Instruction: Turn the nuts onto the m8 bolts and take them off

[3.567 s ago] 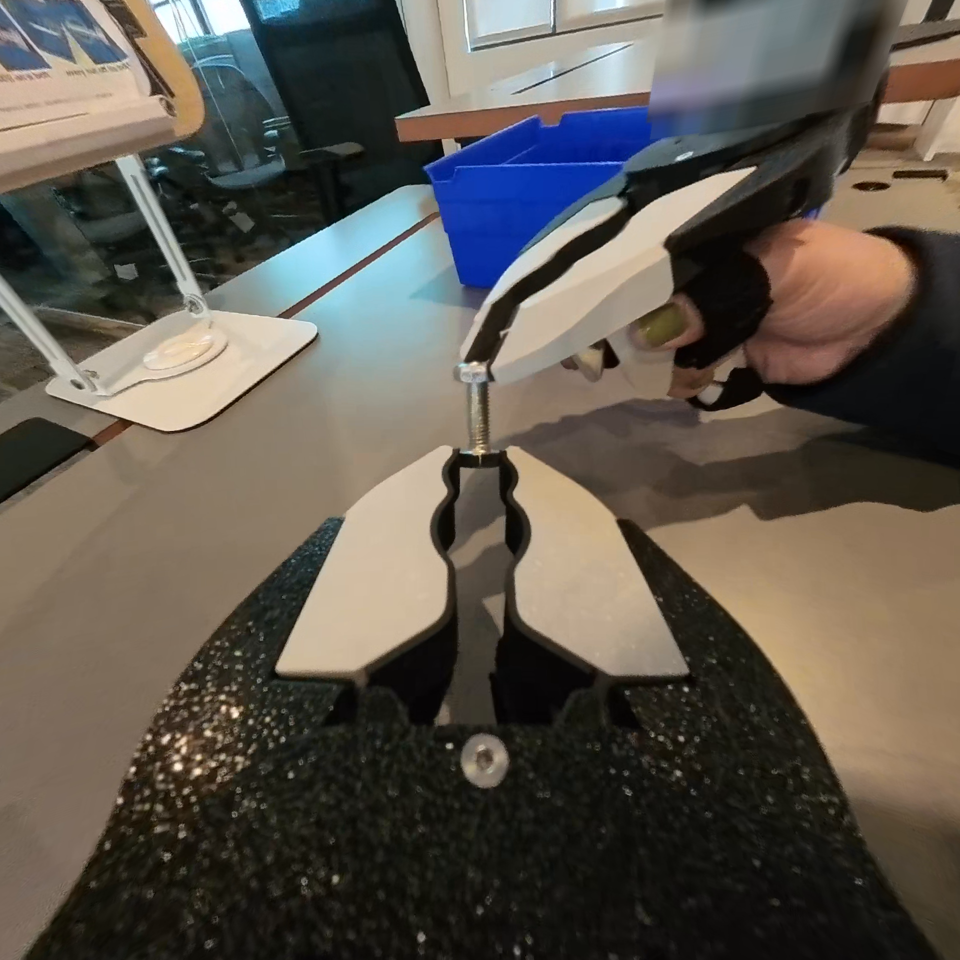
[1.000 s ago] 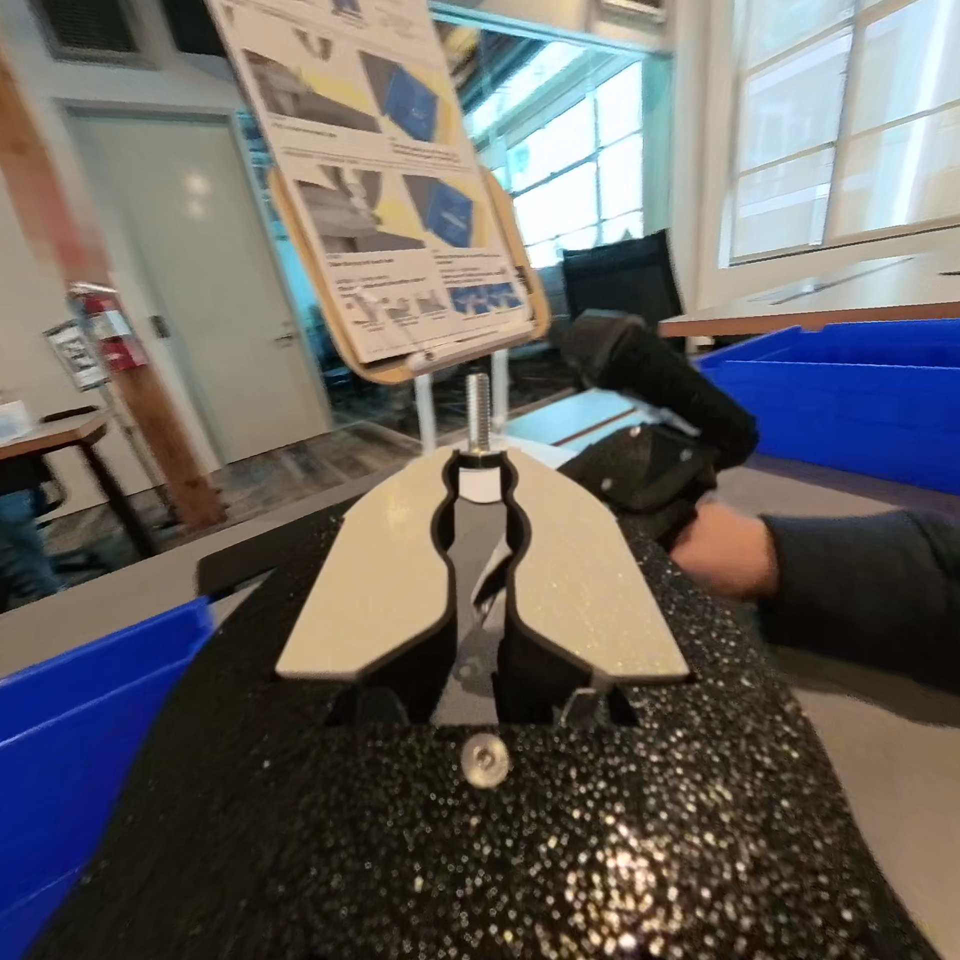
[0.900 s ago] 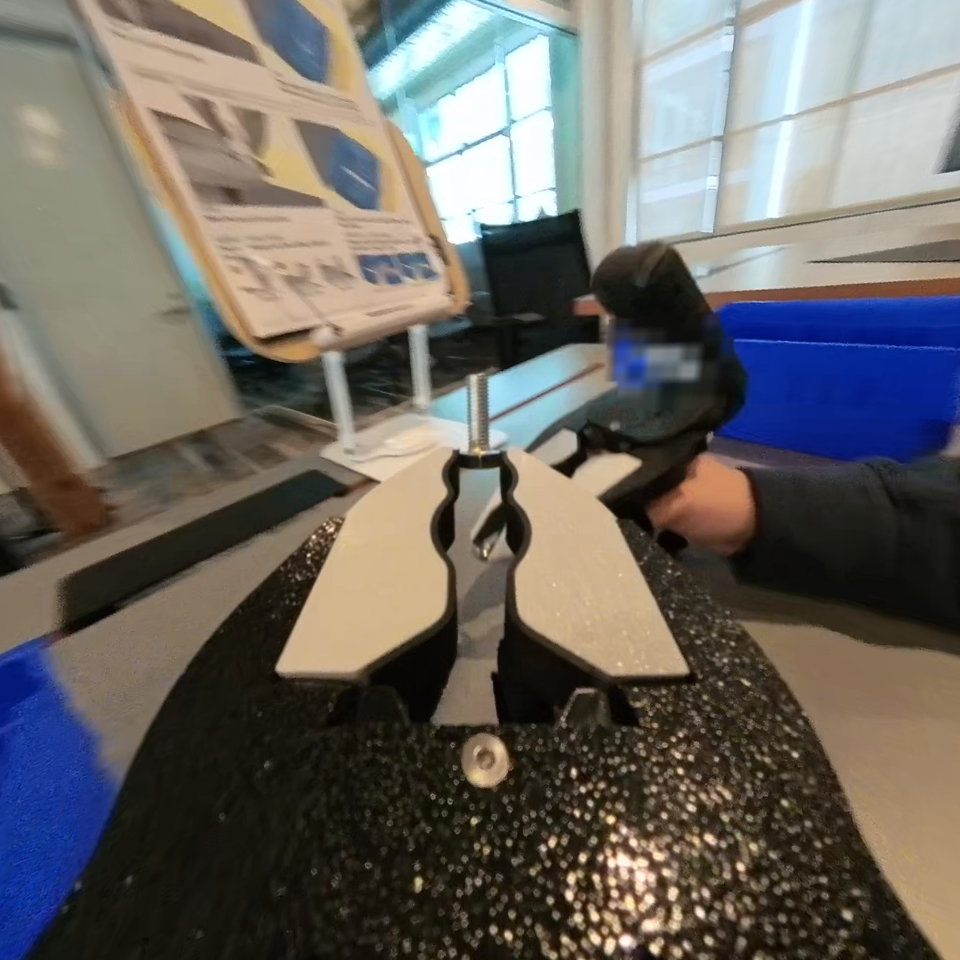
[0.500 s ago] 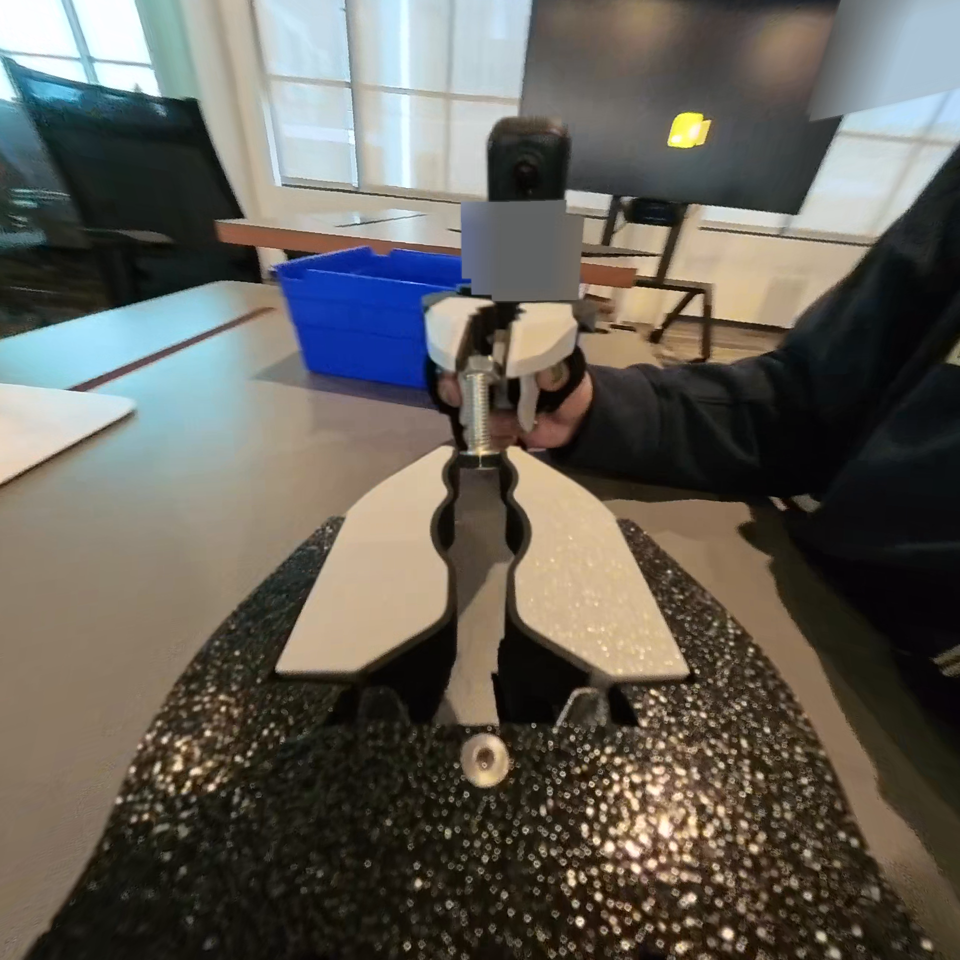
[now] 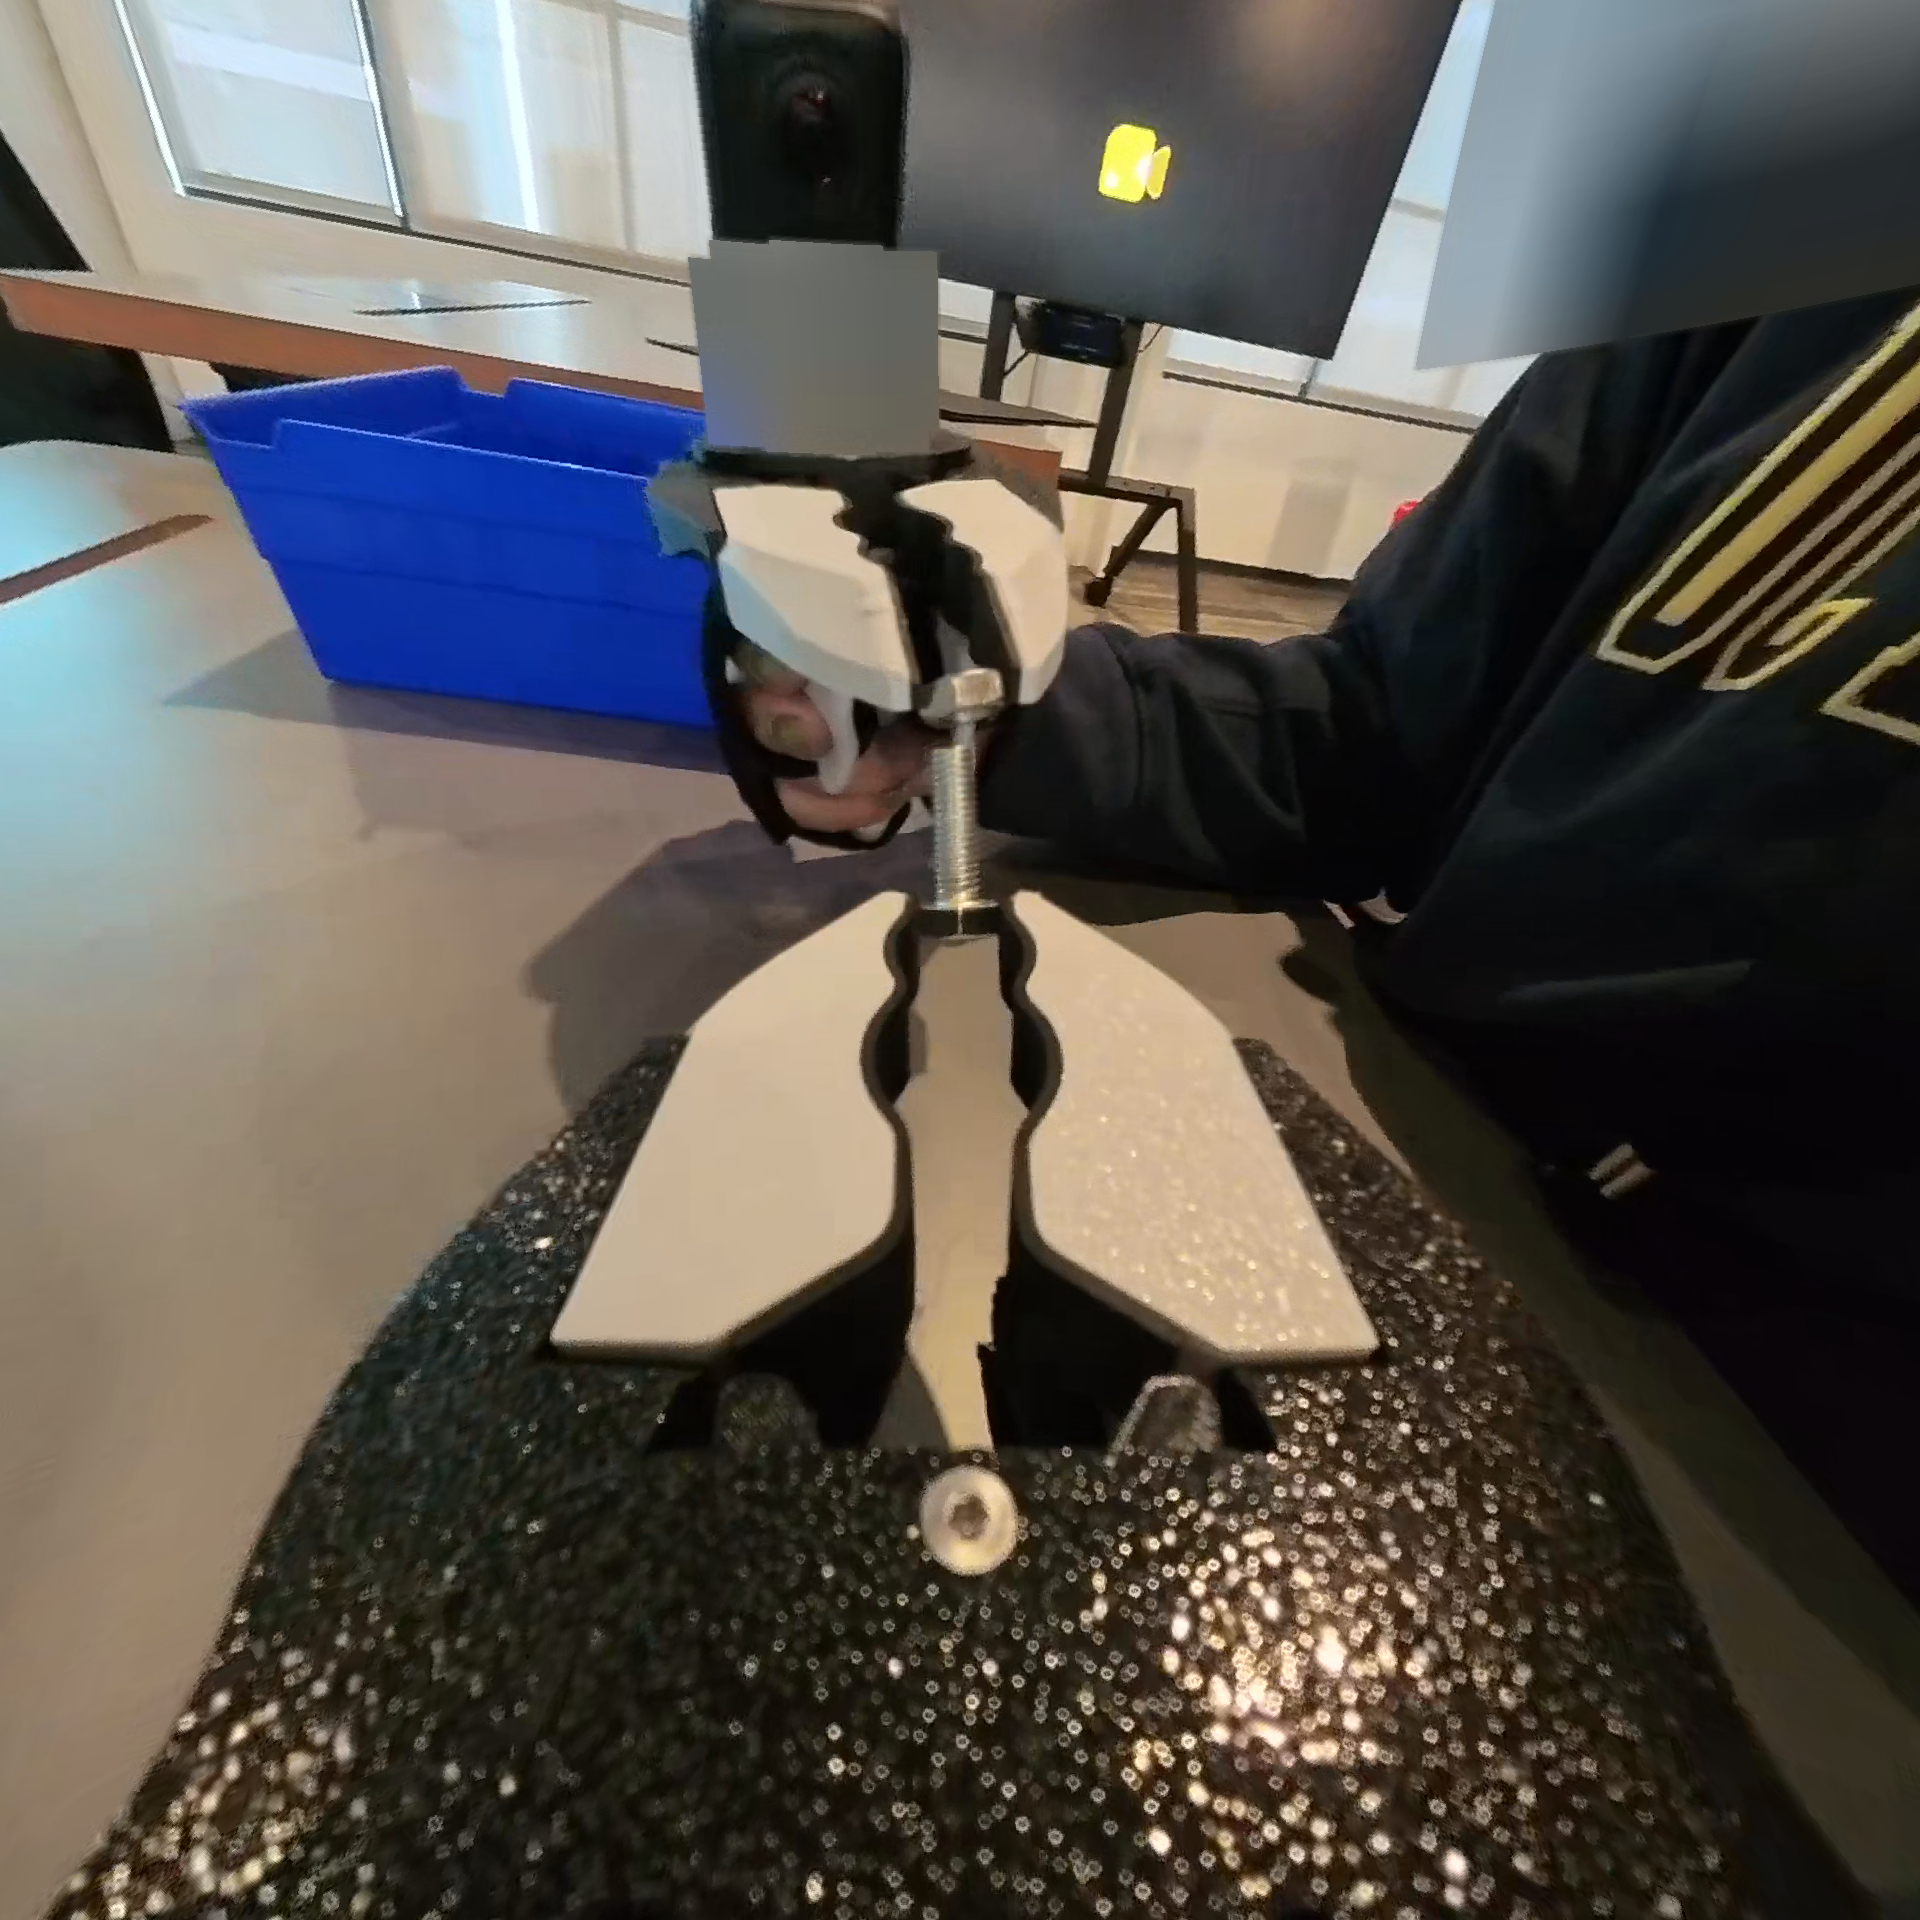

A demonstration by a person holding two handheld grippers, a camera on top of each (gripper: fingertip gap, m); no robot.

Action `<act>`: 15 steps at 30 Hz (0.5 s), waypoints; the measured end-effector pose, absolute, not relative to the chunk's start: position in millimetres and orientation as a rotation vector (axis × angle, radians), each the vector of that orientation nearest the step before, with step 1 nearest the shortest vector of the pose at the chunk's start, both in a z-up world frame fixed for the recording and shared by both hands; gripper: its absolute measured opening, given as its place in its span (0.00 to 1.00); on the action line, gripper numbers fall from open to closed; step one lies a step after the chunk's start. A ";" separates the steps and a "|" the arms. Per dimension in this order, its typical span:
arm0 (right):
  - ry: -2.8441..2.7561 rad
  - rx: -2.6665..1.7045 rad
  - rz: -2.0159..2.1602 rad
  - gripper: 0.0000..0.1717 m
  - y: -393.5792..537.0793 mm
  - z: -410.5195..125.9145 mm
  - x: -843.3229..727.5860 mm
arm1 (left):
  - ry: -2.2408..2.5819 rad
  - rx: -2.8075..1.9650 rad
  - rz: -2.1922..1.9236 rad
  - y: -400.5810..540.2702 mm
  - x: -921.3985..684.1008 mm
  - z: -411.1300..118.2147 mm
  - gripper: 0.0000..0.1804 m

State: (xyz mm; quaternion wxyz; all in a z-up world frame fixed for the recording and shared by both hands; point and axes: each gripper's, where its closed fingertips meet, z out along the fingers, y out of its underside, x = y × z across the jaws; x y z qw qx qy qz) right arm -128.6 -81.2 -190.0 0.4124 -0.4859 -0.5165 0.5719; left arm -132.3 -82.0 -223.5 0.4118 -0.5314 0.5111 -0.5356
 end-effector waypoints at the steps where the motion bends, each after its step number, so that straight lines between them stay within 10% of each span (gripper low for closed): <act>1: -1.302 -1.221 1.456 0.09 -82.3 -190.5 -129.2 | 1.290 -1.334 -1.357 -82.9 -132.4 -223.3 0.08; 15: -1.342 -1.223 1.394 0.09 -81.9 -197.5 -133.5 | 1.313 -1.334 -1.392 -86.6 -131.4 -224.0 0.08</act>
